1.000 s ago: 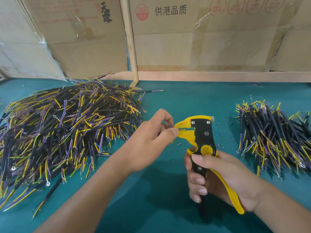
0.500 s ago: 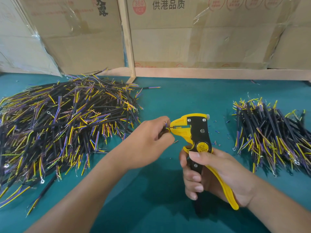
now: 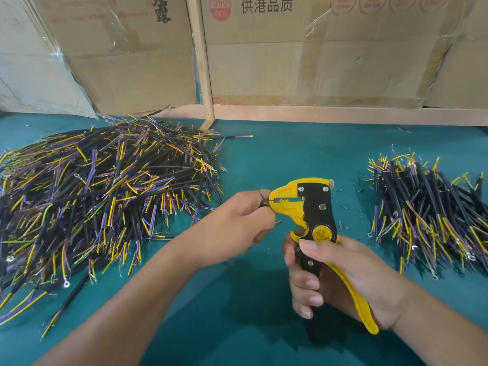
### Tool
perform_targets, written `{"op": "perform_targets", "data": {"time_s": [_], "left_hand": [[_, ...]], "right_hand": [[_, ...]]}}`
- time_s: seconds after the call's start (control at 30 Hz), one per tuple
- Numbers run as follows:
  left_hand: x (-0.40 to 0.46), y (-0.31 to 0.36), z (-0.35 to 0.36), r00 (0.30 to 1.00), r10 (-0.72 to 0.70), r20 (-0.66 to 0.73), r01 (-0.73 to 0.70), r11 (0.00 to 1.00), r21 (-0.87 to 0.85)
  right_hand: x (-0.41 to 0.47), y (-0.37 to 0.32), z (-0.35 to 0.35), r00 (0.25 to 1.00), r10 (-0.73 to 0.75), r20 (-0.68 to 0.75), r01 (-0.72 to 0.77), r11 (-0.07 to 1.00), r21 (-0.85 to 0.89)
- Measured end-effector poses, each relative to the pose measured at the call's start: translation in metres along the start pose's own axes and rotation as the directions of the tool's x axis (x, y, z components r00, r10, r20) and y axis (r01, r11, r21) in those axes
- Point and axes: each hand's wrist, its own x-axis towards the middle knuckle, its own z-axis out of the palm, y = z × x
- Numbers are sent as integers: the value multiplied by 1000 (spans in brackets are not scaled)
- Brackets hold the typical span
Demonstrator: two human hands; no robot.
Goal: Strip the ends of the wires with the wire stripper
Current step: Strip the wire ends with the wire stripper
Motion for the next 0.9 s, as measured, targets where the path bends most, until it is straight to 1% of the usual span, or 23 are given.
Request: {"op": "perform_targets", "data": {"time_s": [0.13, 0.27, 0.37, 0.6, 0.7, 0.77, 0.9], "left_hand": [[-1, 1, -1, 1000, -10, 30, 10, 1000, -2], [0, 1, -2, 998, -50, 44, 52, 998, -40], [0, 1, -3, 995, -68, 76, 73, 995, -72], [-2, 3, -3, 987, -91, 129, 108, 985, -132], [-3, 4, -3, 986, -101, 130, 121, 981, -155], [-3, 4, -4, 985, -109, 131, 129, 979, -156], [-2, 1, -4, 981, -150, 124, 165, 979, -123]], "right_hand": [[-3, -4, 2, 1000, 30, -7, -30, 999, -21], [-3, -6, 2, 998, 58, 34, -59, 998, 18], [-2, -4, 3, 998, 59, 38, -60, 998, 21], [-2, -2, 10, 998, 54, -28, -54, 999, -7], [-3, -1, 13, 997, 48, -67, -50, 999, -19], [-3, -2, 15, 995, 49, -92, -51, 998, -26], [-3, -5, 16, 980, 50, -191, -56, 998, -29]]}}
